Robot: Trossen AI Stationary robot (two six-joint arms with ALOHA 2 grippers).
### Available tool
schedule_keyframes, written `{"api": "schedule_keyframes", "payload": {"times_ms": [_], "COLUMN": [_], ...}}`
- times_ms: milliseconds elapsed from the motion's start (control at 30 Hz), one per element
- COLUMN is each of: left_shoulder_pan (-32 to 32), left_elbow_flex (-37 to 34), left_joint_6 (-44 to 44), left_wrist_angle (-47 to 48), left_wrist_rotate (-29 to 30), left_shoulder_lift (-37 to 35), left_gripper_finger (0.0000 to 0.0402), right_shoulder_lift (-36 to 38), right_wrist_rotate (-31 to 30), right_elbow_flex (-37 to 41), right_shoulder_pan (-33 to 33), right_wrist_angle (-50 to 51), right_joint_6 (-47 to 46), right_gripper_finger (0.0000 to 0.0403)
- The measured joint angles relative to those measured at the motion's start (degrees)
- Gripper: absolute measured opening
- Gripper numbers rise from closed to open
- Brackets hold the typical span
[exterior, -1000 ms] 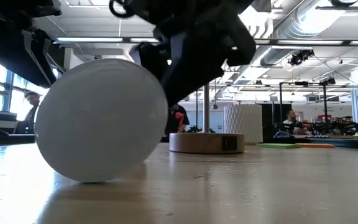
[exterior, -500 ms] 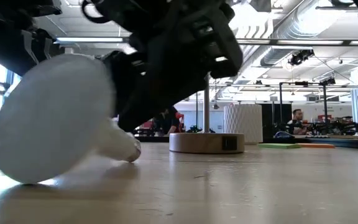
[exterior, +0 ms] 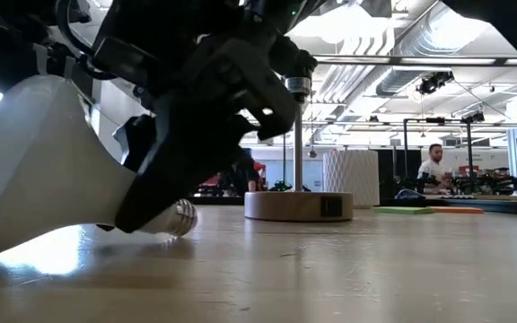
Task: Screw lightbulb
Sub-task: Insert the white lightbulb into the brown lamp
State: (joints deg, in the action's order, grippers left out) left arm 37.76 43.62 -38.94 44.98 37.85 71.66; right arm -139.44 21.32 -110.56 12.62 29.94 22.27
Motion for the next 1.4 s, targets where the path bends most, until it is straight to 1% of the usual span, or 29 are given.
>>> {"api": "schedule_keyframes", "payload": {"times_ms": [67, 100, 167, 300, 400, 500, 600, 667, 733, 800, 867, 967, 1033, 1067, 1133, 1200, 1233, 1300, 1400], "left_shoulder_pan": [0.0, 0.0, 0.0, 0.2, 0.3, 0.8, 1.9, 2.8, 3.4, 3.7, 3.7, 3.5, 3.4, 3.4, 2.9, 2.2, 1.3, -1.1, -6.4], "left_elbow_flex": [0.0, 0.0, 0.0, 0.0, 0.0, 0.0, 0.0, 0.0, 0.0, 0.0, 0.0, 0.0, 0.0, 0.0, 0.0, 0.0, 0.0, -0.1, -3.6], "left_joint_6": [0.0, 0.0, -0.4, -1.4, -1.6, -2.4, -3.0, -3.0, -3.0, -2.0, 0.9, 9.0, 15.5, 18.7, 25.2, 31.6, 34.6, 39.4, 43.3], "left_wrist_angle": [-0.1, -0.2, -0.3, -0.2, -0.3, -0.3, -0.6, -2.0, -3.6, -5.8, -9.9, -19.2, -26.6, -30.7, -38.7, -47.2, -51.1, -58.8, -73.7], "left_wrist_rotate": [0.0, 0.0, 0.0, 0.0, 0.1, 1.1, 3.4, 5.5, 8.3, 11.0, 12.8, 13.7, 13.4, 13.0, 11.7, 9.9, 8.3, 3.0, -7.4], "left_shoulder_lift": [0.0, 0.0, 0.0, 0.0, 0.0, 0.0, 0.1, 0.3, 0.7, 1.1, 1.9, 3.9, 6.2, 7.5, 10.5, 13.5, 15.0, 17.6, 20.4], "left_gripper_finger": [0.0138, 0.0138, 0.0138, 0.0138, 0.0138, 0.0138, 0.0138, 0.0138, 0.0138, 0.0138, 0.0138, 0.0138, 0.0138, 0.0138, 0.0138, 0.0138, 0.0138, 0.0138, 0.0138], "right_shoulder_lift": [0.0, 0.0, 0.2, 1.7, 3.4, 7.8, 15.0, 21.0, 26.6, 31.6, 34.9, 35.8, 34.4, 33.5, 31.5, 29.9, 29.6, 29.5, 29.4], "right_wrist_rotate": [-0.1, -0.6, -2.5, -9.6, -11.9, -12.8, -16.2, -19.4, -23.3, -28.9, -36.2, -48.5, -54.7, -56.6, -58.2, -57.1, -56.0, -53.6, -52.6], "right_elbow_flex": [0.0, 0.0, 0.0, 0.0, 0.4, 6.7, 17.9, 26.8, 35.4, 43.3, 50.0, 57.5, 60.7, 61.7, 62.7, 62.4, 61.7, 60.3, 57.6], "right_shoulder_pan": [0.0, 0.0, 0.4, 1.9, 2.6, 2.8, 3.3, 4.5, 6.4, 8.9, 11.8, 15.8, 17.6, 18.2, 18.8, 18.9, 18.8, 18.6, 18.5], "right_wrist_angle": [-0.1, -0.1, -0.1, 3.3, 7.6, 7.0, 1.7, -4.8, -14.2, -26.1, -40.0, -64.4, -80.6, -87.9, -99.7, -108.1, -110.4, -111.6, -111.6], "right_joint_6": [-0.9, -1.5, -3.0, -4.5, -6.3, -9.3, -14.7, -20.2, -26.2, -31.5, -34.6, -34.5, -31.2, -28.9, -24.0, -19.4, -17.4, -14.2, -9.8], "right_gripper_finger": [0.0139, 0.0135, 0.0135, 0.0135, 0.0135, 0.0135, 0.0135, 0.0135, 0.0135, 0.0135, 0.0135, 0.0135, 0.0135, 0.0135, 0.0135, 0.0135, 0.0135, 0.0135, 0.0135]}}
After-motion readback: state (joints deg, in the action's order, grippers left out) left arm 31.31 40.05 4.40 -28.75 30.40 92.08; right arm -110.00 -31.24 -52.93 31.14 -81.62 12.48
